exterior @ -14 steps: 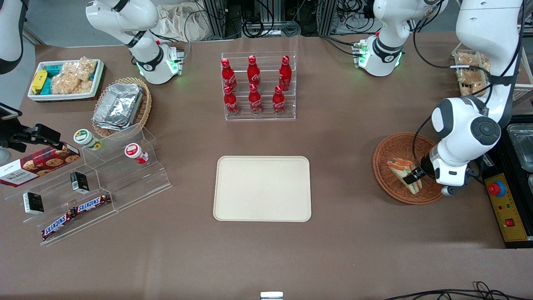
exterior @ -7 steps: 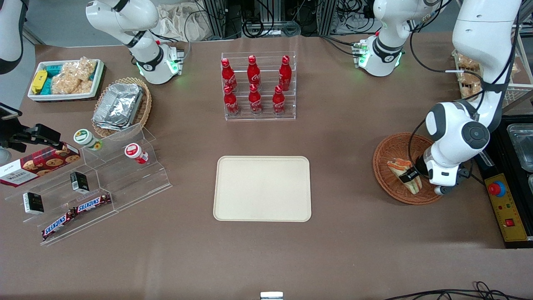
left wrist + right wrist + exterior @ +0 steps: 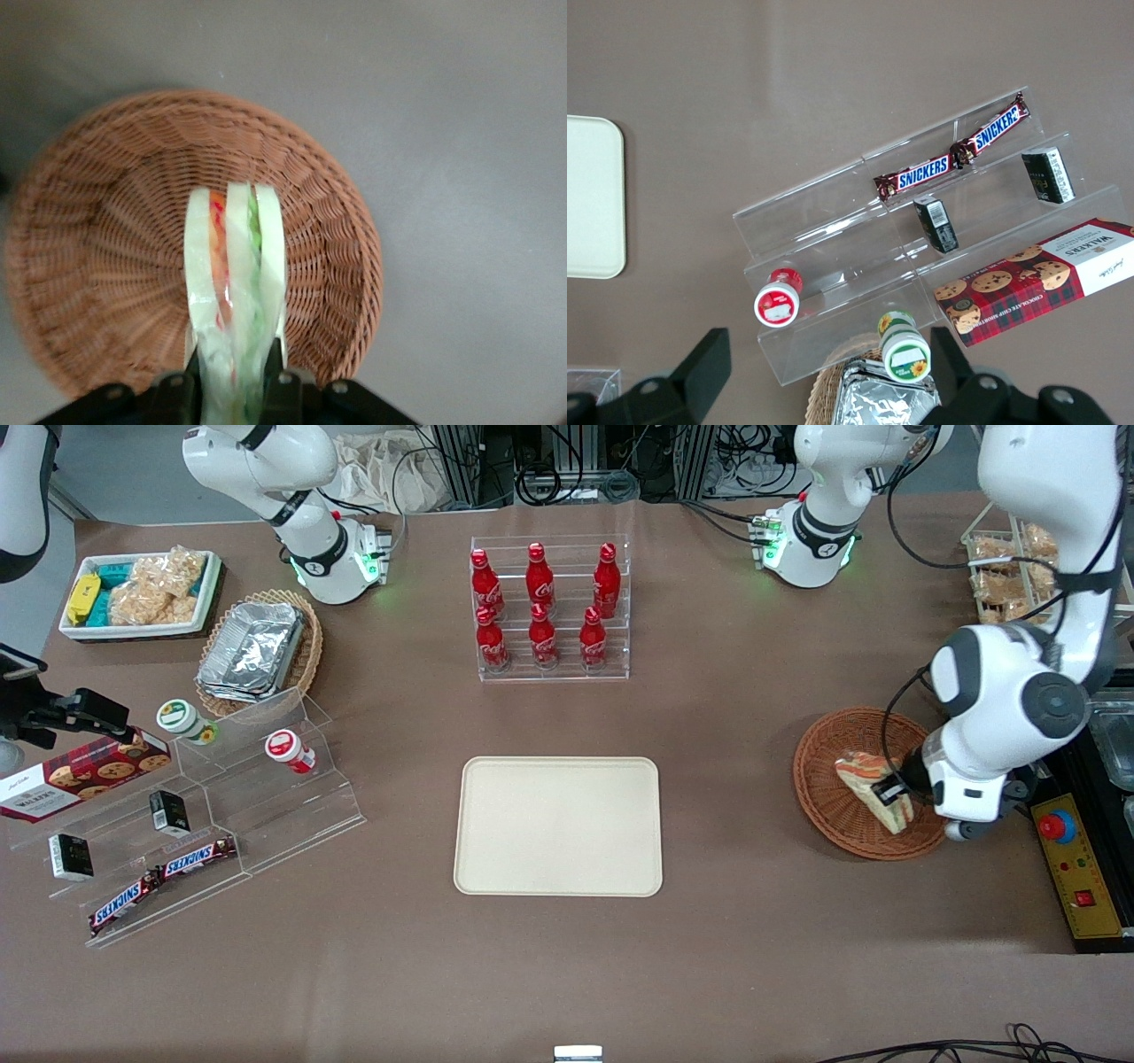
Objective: Place sandwich from basket to tray
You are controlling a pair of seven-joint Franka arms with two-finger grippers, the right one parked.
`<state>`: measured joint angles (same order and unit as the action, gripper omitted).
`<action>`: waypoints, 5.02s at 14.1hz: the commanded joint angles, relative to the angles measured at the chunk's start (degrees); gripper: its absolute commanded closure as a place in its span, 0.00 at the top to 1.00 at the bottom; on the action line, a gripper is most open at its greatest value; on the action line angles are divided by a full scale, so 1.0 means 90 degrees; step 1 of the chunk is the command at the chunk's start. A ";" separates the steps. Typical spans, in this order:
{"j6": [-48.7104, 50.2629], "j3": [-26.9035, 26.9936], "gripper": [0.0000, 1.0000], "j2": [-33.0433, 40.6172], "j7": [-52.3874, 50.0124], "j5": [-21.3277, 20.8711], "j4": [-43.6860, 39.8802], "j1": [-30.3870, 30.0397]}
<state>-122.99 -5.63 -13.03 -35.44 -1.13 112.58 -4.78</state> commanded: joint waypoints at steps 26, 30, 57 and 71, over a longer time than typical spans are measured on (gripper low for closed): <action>-0.0307 -0.0341 0.00 -0.3375 -0.0534 -0.0411 -0.3778 0.3422; -0.0641 -0.0351 0.00 -0.3601 -0.1021 -0.0411 -0.3856 0.3422; 0.2452 -0.0292 0.98 -0.1474 0.1110 -0.0344 -0.3788 0.2370; 0.3401 -0.0224 0.99 0.0227 0.3283 -0.0147 -0.3846 0.0151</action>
<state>-92.80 -7.00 -11.78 -6.08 -2.36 76.81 -2.08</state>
